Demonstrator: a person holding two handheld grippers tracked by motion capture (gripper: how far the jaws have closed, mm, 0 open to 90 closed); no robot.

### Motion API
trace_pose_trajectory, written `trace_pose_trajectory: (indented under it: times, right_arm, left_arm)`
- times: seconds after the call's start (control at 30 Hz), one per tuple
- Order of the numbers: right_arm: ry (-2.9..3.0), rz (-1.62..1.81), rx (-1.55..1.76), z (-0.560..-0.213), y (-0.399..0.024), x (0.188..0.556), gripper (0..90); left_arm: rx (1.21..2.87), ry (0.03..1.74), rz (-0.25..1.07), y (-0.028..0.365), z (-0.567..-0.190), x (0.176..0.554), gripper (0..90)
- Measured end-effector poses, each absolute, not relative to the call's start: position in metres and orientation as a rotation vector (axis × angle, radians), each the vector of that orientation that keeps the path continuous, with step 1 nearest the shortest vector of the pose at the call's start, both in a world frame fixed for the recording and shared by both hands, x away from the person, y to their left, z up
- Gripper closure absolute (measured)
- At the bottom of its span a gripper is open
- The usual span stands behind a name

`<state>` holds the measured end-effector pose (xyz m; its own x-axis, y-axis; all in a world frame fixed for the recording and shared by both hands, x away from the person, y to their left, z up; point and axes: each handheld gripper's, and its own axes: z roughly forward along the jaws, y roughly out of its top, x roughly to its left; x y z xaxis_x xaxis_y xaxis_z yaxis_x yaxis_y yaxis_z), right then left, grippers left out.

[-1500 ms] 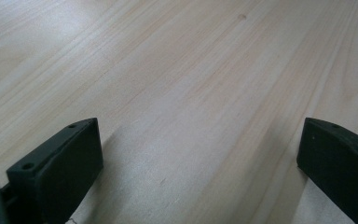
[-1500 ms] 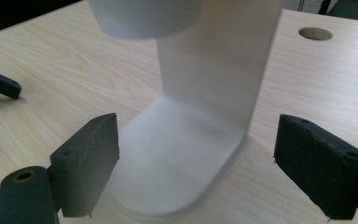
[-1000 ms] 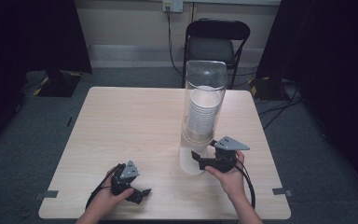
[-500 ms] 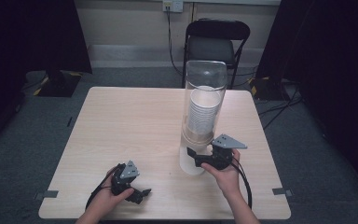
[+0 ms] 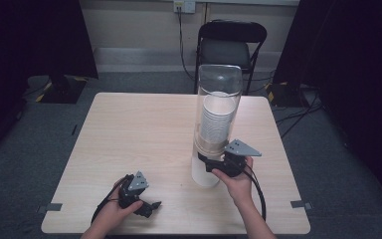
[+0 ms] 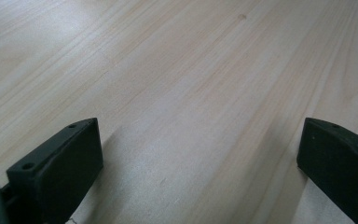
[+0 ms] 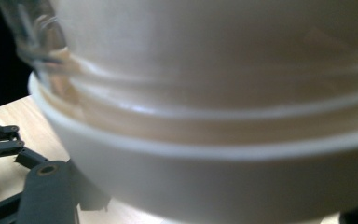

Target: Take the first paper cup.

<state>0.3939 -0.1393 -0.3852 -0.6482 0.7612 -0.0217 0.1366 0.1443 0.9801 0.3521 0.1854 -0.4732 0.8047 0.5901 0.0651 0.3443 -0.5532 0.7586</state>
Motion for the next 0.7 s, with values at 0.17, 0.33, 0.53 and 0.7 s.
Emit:
trace_pose_trajectory:
  times: [0.17, 0.33, 0.53, 0.7]
  right_arm:
    - [1.897, 1.553, 0.869, -0.3871, -0.1426, 0.3959, 32.3]
    - [1.91, 1.559, 0.853, -0.3877, -0.1447, 0.397, 33.1]
    - [1.899, 1.556, 0.833, -0.3903, -0.1447, 0.3962, 33.7]
    - [1.883, 1.549, 0.821, -0.393, -0.1434, 0.3947, 34.2]
  left_arm:
    - [2.218, 0.689, 0.407, 0.1856, -0.4723, 0.3519, 0.0]
    - [2.204, 0.685, 0.404, 0.1854, -0.4733, 0.3521, 0.0]
    - [2.204, 0.685, 0.403, 0.1853, -0.4734, 0.352, 0.0]
    - [2.204, 0.685, 0.404, 0.1853, -0.4734, 0.352, 0.0]
